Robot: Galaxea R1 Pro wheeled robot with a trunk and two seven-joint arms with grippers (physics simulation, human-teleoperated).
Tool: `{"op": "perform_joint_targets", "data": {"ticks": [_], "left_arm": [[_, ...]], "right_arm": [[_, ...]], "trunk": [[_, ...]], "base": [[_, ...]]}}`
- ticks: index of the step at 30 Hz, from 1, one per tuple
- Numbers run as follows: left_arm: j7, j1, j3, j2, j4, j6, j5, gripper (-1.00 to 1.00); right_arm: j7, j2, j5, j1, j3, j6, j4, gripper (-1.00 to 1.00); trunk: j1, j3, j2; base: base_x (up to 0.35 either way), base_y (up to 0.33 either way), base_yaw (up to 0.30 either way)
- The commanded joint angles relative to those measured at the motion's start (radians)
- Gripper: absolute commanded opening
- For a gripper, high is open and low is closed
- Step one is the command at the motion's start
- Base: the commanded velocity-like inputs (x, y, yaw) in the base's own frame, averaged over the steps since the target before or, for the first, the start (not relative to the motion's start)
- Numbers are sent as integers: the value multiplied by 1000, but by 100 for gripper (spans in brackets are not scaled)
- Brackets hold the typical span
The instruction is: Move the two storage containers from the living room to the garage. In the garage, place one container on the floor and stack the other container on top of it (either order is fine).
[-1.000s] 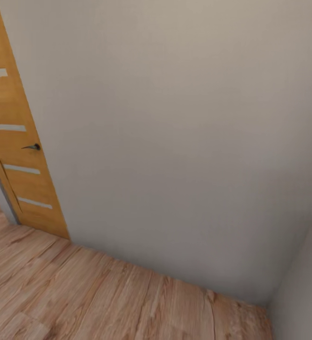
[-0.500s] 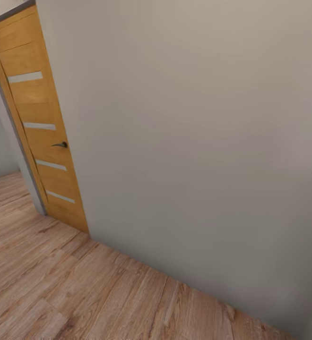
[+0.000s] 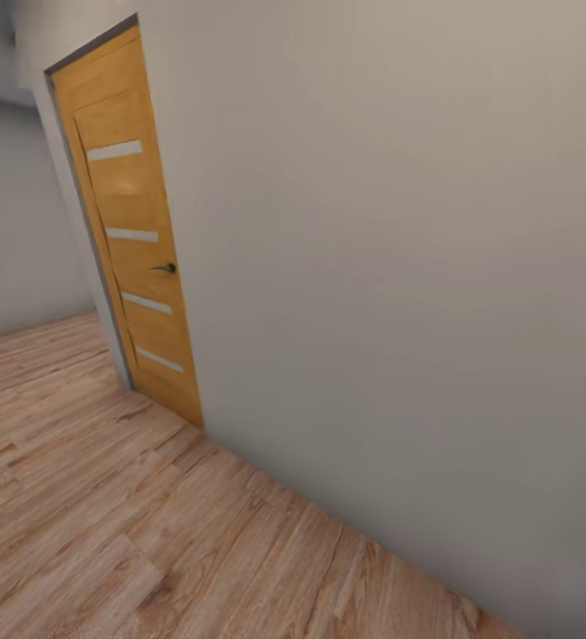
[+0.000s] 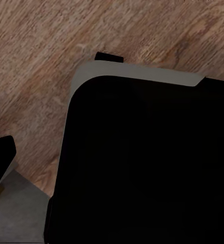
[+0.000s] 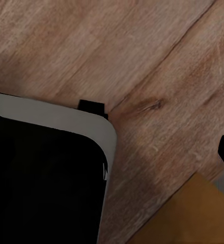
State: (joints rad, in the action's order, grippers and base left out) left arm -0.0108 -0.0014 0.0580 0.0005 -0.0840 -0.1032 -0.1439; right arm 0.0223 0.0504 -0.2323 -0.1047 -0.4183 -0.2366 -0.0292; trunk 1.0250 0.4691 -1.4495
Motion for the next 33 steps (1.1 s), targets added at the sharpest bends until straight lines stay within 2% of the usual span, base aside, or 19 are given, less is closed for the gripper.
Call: {"op": "perform_joint_targets", "data": {"ticks": [1, 8, 28, 33], "left_arm": [[0, 0, 5, 1, 0, -2, -3, 100], [1, 0, 4, 6, 0, -3, -38, 100], [2, 0, 1, 2, 0, -1, -42, 100], [2, 0, 2, 5, 0, 0, -44, 100]], "right_arm": [[1, 0, -8, -1, -9, -6, -3, 100], [1, 2, -4, -1, -11, -4, -3, 100], [1, 4, 1, -1, -14, -3, -4, 100], [1, 4, 1, -1, -14, -4, -4, 100]], "trunk": [[0, 1, -1], [0, 1, -1], [0, 1, -1], [0, 1, -1]], "base": [[0, 0, 284], [0, 0, 284], [1, 0, 284], [192, 0, 284]]}}
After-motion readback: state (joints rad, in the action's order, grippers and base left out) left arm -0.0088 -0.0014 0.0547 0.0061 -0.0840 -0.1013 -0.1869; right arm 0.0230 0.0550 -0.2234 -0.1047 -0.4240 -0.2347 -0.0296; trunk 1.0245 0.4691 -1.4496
